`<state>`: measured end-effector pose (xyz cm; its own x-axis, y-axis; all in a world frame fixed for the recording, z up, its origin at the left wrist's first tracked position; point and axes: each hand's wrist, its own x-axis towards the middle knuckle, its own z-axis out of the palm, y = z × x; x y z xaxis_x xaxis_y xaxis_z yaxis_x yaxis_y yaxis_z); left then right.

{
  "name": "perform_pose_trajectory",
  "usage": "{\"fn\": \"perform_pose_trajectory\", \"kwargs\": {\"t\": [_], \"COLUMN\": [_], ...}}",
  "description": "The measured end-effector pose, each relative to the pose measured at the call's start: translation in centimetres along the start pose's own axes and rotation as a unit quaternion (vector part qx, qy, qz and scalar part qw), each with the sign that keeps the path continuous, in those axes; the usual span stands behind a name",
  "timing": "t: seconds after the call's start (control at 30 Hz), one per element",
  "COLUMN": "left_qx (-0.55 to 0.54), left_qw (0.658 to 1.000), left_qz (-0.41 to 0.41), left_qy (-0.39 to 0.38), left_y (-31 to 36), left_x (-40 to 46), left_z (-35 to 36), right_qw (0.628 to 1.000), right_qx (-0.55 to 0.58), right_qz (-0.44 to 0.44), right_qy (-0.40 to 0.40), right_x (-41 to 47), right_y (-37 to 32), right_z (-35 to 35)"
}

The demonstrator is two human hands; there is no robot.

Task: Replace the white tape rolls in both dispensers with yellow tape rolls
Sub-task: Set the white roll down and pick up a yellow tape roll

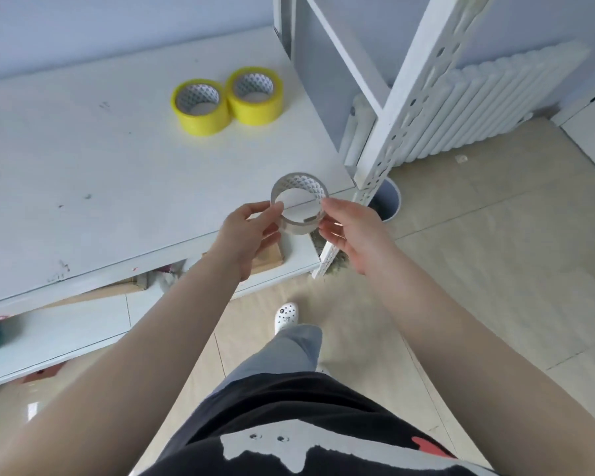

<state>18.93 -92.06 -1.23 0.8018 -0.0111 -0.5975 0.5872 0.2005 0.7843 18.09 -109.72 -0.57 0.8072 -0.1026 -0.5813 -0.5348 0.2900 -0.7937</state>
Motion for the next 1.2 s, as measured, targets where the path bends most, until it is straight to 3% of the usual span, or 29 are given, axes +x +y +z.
{"fn": "perform_pose_trajectory", "kwargs": {"t": [0.33,0.7,0.87,1.07,1.2], "left_qx": [-0.104,-0.162,-0.17,-0.207,-0.176], "left_qw": [0.993,0.982,0.981,0.974,0.98], "left_qz": [0.009,0.014,0.018,0.063,0.079], "left_qy": [0.049,0.093,0.09,0.064,0.054], "left_y": [8.4,8.8,9.1,11.9,14.9], "left_x": [8.6,10.8,10.7,11.1,12.8], "left_z": [-0.1,-2.6,-3.1,-2.1,0.3], "right_qw": [0.996,0.988,0.993,0.998,0.999], "right_qx": [-0.086,-0.149,-0.099,-0.048,-0.006], "right_qz": [-0.021,0.002,0.028,0.02,0.037], "right_qy": [-0.003,-0.043,-0.059,-0.021,-0.003], "right_x": [11.4,19.4,19.9,18.5,16.0], "right_y": [-8.5,-11.1,-11.3,-11.1,-9.5], "right_z": [6.9,12.5,12.3,10.1,7.1]}}
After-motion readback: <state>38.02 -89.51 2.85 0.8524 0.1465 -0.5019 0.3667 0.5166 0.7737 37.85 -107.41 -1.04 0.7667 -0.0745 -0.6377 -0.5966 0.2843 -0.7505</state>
